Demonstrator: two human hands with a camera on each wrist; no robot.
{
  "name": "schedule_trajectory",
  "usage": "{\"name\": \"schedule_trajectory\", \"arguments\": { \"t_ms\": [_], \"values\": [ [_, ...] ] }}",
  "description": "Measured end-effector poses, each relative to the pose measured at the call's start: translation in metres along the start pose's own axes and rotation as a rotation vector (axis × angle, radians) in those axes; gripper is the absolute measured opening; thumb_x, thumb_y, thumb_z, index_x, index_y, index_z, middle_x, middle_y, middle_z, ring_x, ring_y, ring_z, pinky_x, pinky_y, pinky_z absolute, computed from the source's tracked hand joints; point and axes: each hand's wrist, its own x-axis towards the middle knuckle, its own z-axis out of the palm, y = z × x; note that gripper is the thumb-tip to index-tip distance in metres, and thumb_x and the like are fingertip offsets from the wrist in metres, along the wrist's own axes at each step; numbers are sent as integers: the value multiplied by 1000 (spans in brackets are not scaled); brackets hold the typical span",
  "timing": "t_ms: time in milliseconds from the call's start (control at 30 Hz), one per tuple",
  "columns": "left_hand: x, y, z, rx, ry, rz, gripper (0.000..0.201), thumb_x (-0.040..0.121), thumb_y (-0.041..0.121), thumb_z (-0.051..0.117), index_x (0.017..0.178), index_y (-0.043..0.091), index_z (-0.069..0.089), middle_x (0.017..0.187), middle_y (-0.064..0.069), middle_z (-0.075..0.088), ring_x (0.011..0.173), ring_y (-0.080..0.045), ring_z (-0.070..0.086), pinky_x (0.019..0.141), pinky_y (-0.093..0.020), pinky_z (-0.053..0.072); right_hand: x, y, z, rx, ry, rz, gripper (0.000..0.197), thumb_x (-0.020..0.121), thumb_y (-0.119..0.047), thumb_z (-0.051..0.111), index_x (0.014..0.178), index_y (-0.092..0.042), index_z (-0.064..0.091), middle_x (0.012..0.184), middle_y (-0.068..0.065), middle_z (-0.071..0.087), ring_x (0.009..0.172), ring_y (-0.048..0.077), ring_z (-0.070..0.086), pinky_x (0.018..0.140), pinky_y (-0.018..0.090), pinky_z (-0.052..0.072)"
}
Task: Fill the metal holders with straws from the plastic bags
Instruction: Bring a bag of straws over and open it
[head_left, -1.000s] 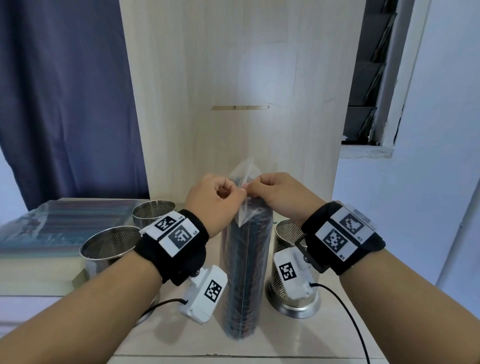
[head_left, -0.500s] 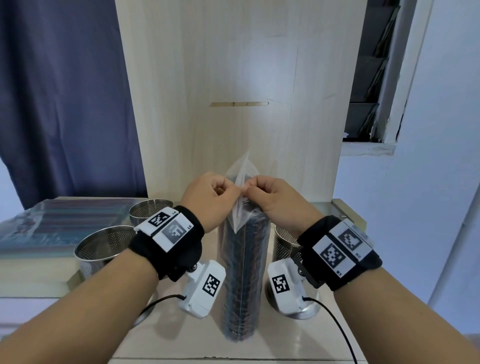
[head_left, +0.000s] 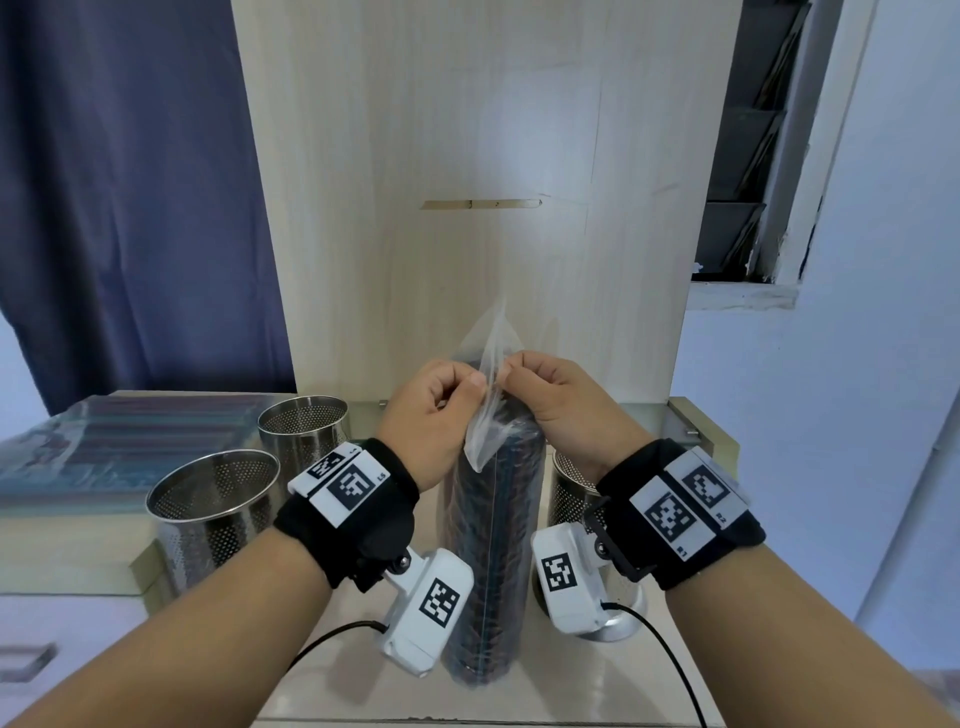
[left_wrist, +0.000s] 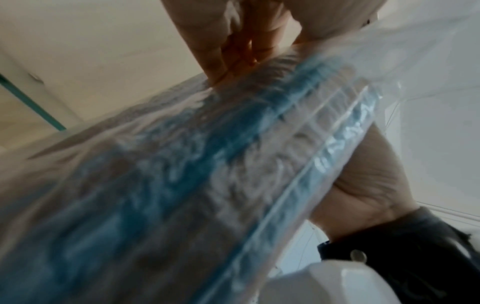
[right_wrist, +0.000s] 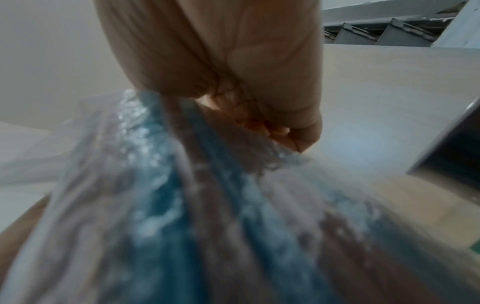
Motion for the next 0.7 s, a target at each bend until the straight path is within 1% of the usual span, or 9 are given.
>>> {"name": "schedule_trajectory", "arguments": {
  "t_ms": [133, 200, 267, 300, 367, 433, 467, 567, 700],
  "values": [
    [-1, 4, 2, -43, 7, -39, 20, 82, 37, 54, 78, 21, 64, 87, -6, 62, 80, -17, 56, 79, -36, 47, -2, -4, -1, -8, -15, 23, 33, 99, -7, 49, 68, -15, 55, 59, -8, 55, 57, 6, 49, 60, 19, 42],
    [-1, 5, 2, -85, -2, -83, 20, 92, 30, 55, 78, 18, 63, 83, -6, 63, 77, -18, 56, 77, -35, 47, -2, -5, -1, 4, -4, 35, 31, 98, -8, 49, 68, -12, 54, 61, -2, 54, 58, 10, 48, 61, 22, 40],
    [-2, 6, 0, -156, -17, -142, 24, 100, 17, 50, 81, 10, 62, 80, -9, 63, 74, -19, 56, 73, -31, 47, -3, -5, -1, 48, 15, 44, 19, 95, -13, 50, 79, -5, 56, 73, 11, 51, 69, 20, 46, 66, 29, 38],
    [-2, 6, -1, -167, -23, -156, 23, 99, 19, 51, 84, 6, 63, 83, -12, 64, 77, -21, 56, 74, -31, 47, -3, -5, -1, 74, 24, 49, 14, 94, -13, 50, 86, -4, 58, 78, 13, 50, 74, 23, 45, 67, 31, 38],
    [-2, 8, -4, -128, -31, -150, 40, 86, 37, 60, 88, -3, 64, 85, -19, 63, 78, -24, 55, 76, -34, 46, -4, -6, -1, 102, 38, 63, 12, 93, -12, 51, 90, -4, 59, 80, 14, 50, 75, 24, 44, 67, 31, 38],
    [0, 13, -6, -76, -31, -149, 55, 73, 46, 58, 86, -7, 63, 77, -17, 61, 71, -23, 52, 72, -35, 42, -5, -8, 0, 100, 44, 73, 13, 85, -16, 53, 86, -5, 59, 80, 13, 49, 75, 23, 43, 70, 32, 37],
    [2, 15, -7, -58, -26, -154, 52, 74, 44, 57, 83, -7, 62, 72, -14, 58, 68, -22, 50, 69, -34, 40, -5, -9, 0, 83, 50, 78, 13, 83, -18, 53, 81, -6, 59, 78, 12, 49, 73, 22, 44, 71, 31, 36],
    [13, 21, -11, -17, 9, -191, 31, 87, 34, 66, 74, 7, 59, 61, -4, 55, 57, -17, 47, 60, -29, 39, -1, -15, -2, 0, 89, 88, 16, 93, -15, 53, 78, -10, 53, 70, 2, 53, 61, 9, 50, 60, 19, 40],
    [18, 27, -15, 23, -20, -183, 16, 84, 11, 72, 86, 14, 56, 48, 9, 59, 42, -3, 50, 51, -20, 42, 9, -21, -5, -133, 133, 106, 15, 93, -23, 64, 86, -15, 52, 66, -4, 65, 58, 8, 59, 61, 24, 43]
  ]
}}
